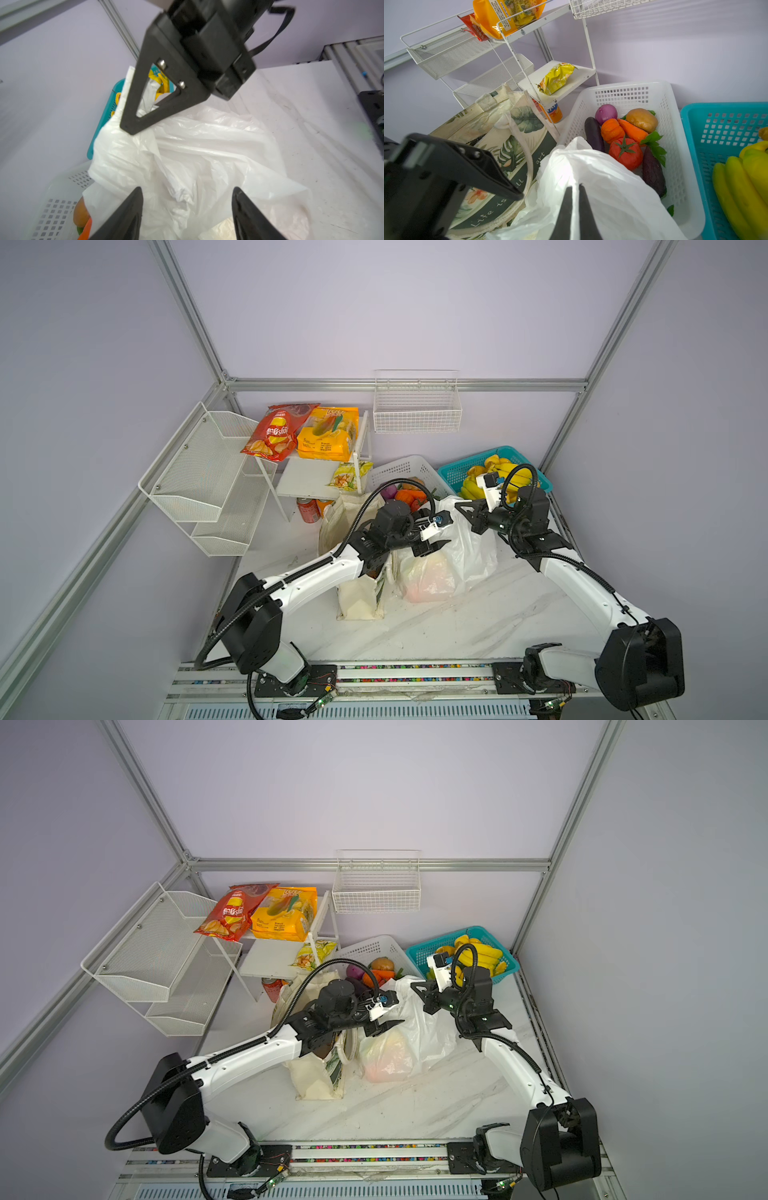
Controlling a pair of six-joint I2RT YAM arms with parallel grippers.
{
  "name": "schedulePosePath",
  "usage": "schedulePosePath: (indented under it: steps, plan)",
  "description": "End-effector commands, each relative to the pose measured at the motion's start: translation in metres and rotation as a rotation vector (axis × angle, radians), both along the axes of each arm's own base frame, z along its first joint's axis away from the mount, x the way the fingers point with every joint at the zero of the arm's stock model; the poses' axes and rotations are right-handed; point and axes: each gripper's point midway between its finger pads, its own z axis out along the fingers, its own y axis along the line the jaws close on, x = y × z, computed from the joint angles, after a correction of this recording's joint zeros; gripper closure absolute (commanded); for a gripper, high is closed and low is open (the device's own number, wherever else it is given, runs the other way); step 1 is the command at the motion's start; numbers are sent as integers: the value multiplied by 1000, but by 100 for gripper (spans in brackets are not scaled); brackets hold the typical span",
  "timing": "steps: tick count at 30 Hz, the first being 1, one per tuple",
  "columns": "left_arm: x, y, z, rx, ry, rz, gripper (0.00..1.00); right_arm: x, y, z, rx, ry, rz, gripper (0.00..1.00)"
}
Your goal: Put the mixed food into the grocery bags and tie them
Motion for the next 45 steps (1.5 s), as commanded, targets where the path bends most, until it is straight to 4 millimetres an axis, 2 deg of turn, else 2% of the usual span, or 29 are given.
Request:
schedulePosePath:
  steps: [1,4,6,9,13,20,30,38,45]
  plan:
    - [-22,15,50,-103,-16,-90,28,-11,6,9,-12,-80,65,100]
    - [-13,30,80,-207,15,-100,23,-17,8,14,-14,-114,95,100]
    - [2,35,88,-238,57,-82,21,-22,9,18,-12,-136,114,100]
    - [22,28,71,-184,154,-81,20,-27,10,25,-8,-162,127,100]
    - [38,16,57,-126,217,-93,18,-31,10,29,-3,-177,135,100]
    - [47,-1,46,-83,267,-159,21,-33,9,31,-2,-180,133,100]
    - [48,-13,21,-25,291,-186,42,-32,11,35,23,-184,138,100]
    - [56,-15,14,-3,273,-156,61,-31,11,33,16,-180,134,100]
    - [57,-11,13,21,228,-141,93,-28,7,31,-19,-198,100,100]
